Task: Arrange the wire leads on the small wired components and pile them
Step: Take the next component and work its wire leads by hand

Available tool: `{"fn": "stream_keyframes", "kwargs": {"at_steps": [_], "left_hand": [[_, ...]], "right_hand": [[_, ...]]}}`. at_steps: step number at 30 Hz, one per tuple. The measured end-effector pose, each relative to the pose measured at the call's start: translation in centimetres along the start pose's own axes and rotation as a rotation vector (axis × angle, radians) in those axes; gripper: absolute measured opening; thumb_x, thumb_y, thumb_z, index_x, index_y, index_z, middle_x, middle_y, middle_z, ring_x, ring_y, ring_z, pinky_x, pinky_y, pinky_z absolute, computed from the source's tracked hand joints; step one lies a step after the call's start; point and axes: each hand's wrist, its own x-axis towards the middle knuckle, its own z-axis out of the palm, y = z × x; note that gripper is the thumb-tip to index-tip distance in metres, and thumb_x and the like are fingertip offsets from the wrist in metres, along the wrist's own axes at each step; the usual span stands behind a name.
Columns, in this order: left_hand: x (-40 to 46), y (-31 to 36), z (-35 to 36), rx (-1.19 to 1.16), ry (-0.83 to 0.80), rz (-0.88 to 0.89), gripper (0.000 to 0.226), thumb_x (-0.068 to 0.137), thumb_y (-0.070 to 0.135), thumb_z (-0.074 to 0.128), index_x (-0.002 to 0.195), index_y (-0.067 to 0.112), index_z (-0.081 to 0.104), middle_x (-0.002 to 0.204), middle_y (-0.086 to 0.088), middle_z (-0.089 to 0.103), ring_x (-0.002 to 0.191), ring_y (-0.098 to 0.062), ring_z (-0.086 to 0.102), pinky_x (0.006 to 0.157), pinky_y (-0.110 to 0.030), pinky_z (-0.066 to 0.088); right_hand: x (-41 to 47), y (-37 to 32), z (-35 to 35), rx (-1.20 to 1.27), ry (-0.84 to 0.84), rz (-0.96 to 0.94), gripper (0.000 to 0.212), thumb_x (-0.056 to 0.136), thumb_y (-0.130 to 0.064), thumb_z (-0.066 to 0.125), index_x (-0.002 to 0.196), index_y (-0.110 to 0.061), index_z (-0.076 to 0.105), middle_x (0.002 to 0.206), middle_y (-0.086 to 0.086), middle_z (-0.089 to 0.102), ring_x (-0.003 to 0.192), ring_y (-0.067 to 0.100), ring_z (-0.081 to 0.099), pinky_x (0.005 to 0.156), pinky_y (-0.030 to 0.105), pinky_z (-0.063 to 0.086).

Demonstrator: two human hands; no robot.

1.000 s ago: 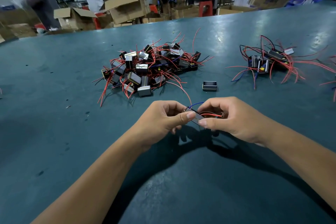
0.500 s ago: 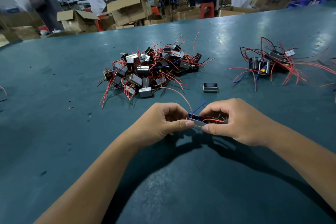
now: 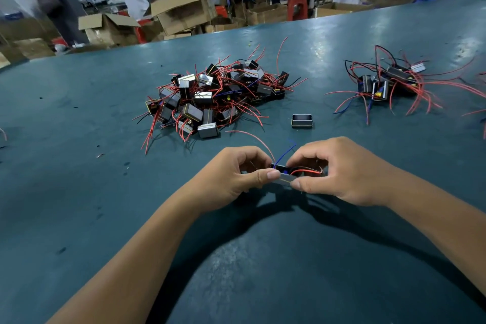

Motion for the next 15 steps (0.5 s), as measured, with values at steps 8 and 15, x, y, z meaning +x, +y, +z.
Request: {"fn": "stream_keyframes", "kwargs": {"at_steps": [8, 15], "left_hand": [[0.0, -0.2, -0.7, 0.160, 0.003, 0.024, 0.023, 0.082, 0.039, 0.080, 0.095, 0.022, 0.070, 0.075, 0.017, 0.064, 0.066, -0.002, 0.053, 0.062, -0.013, 0.041], [0.0, -0.3, -0.1, 0.477, -0.010, 0.106, 0.025, 0.076, 0.032, 0.087, 0.085, 0.023, 0.066, 0.080, 0.008, 0.054, 0.069, -0.007, 0.050, 0.062, -0.021, 0.039]], "right_hand": [[0.0, 0.3, 0.2, -0.038, 0.027, -0.009, 0.017, 0.081, -0.031, 0.078, 0.097, -0.032, 0.072, 0.084, -0.018, 0.070, 0.075, 0.002, 0.064, 0.068, 0.016, 0.049], [0.5, 0.7, 1.6, -0.440, -0.054, -0.090, 0.033, 0.084, -0.050, 0.068, 0.107, -0.028, 0.063, 0.095, -0.010, 0.055, 0.094, 0.011, 0.048, 0.086, 0.031, 0.042]]}}
